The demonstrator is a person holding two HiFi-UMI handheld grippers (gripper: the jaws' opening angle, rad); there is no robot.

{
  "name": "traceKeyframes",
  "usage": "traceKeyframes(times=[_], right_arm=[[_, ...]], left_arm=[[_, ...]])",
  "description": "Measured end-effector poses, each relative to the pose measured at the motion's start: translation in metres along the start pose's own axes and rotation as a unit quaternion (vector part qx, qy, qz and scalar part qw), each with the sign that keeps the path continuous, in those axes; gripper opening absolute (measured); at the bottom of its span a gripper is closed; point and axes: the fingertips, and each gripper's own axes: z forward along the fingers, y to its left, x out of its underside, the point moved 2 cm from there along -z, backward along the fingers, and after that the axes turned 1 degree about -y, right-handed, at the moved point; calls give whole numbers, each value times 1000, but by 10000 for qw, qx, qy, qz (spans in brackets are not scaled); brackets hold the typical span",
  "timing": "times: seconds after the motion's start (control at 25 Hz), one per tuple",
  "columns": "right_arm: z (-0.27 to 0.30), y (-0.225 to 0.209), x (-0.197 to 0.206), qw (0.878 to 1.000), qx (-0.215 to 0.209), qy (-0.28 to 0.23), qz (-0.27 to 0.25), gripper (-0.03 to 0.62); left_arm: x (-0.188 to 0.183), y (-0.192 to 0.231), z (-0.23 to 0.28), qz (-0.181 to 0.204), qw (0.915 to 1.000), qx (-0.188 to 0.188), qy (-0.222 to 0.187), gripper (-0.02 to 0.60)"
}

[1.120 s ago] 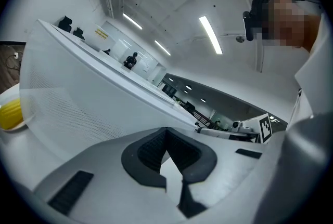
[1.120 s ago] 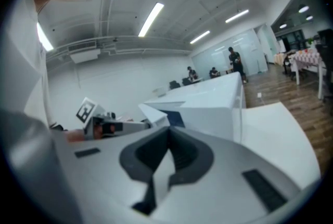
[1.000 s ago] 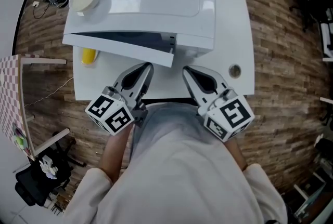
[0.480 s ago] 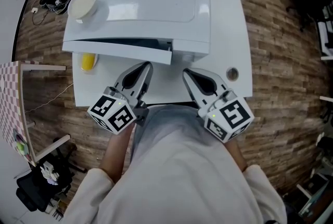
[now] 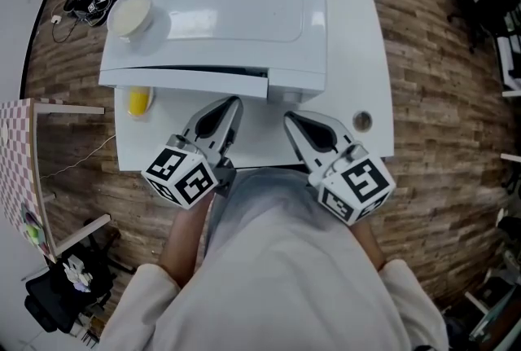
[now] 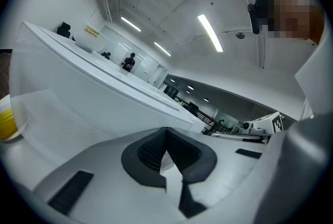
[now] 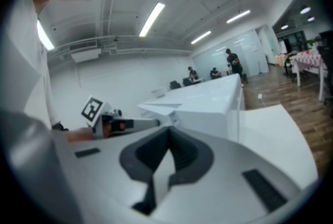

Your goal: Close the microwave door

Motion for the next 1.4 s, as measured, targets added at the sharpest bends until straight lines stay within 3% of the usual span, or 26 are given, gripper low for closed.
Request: traceKeyframes(times=[1.4], right_arm=[[11,-10,1,9996,-222,28,183,17]], left_arm=[[-4,3,4,-324,9989,-290,-186,17]])
